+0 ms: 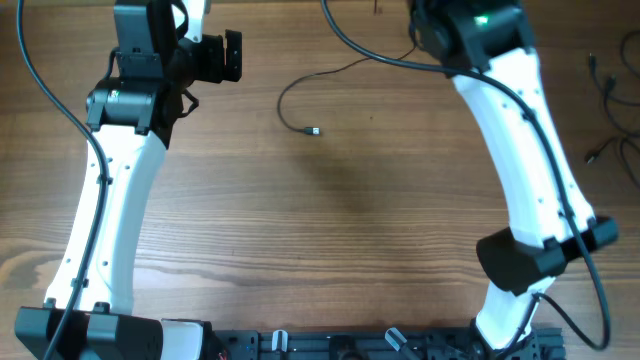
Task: Untangle cables
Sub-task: 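Lift the cable with the right gripper and pull it far right, then hold the cable off the table's right edge with the right gripper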
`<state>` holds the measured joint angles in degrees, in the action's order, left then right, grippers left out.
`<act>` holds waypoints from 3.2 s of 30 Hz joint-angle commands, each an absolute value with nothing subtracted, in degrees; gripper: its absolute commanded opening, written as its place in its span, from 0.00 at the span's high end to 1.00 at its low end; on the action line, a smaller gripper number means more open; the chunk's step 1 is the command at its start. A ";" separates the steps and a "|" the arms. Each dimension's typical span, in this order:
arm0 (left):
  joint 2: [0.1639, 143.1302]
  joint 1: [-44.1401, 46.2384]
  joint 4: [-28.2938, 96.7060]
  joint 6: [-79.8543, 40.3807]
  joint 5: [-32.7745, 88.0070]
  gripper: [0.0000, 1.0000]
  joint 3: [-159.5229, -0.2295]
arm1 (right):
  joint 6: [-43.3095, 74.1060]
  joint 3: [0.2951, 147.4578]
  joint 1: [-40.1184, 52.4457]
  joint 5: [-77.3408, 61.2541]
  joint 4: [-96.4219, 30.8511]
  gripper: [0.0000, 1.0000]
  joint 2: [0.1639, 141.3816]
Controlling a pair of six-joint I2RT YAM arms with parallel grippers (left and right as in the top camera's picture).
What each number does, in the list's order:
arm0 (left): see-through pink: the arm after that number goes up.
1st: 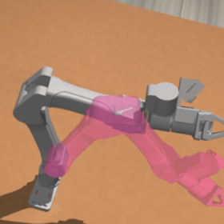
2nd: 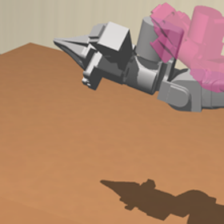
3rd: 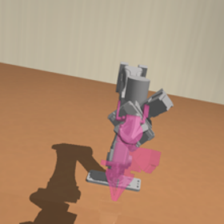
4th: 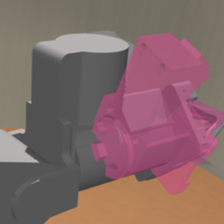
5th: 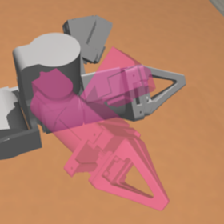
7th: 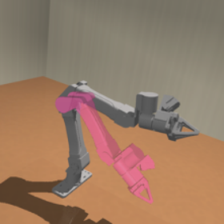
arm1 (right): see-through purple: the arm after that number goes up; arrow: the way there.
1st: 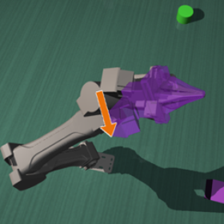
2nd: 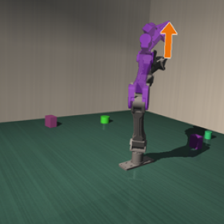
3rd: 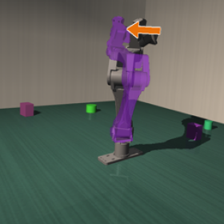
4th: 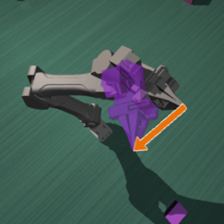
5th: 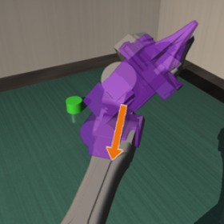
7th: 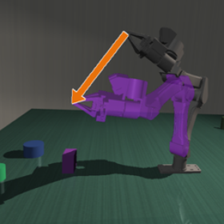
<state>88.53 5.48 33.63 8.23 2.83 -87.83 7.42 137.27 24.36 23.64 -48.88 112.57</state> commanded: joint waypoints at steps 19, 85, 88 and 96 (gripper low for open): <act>87.20 5.02 34.72 7.64 4.01 0.00 -87.66 | -2.59 152.79 10.79 37.74 -53.91 0.96 99.15; 87.20 5.02 33.89 8.73 3.99 0.00 -87.66 | 18.46 87.07 -55.92 23.90 -37.04 0.95 90.21; 87.20 5.02 33.89 8.73 4.01 0.00 -87.66 | 18.72 84.88 -55.96 23.99 -36.56 0.95 90.91; 87.20 5.02 33.91 8.73 4.01 0.00 -87.66 | 21.19 77.65 -57.10 23.83 -35.62 0.96 93.30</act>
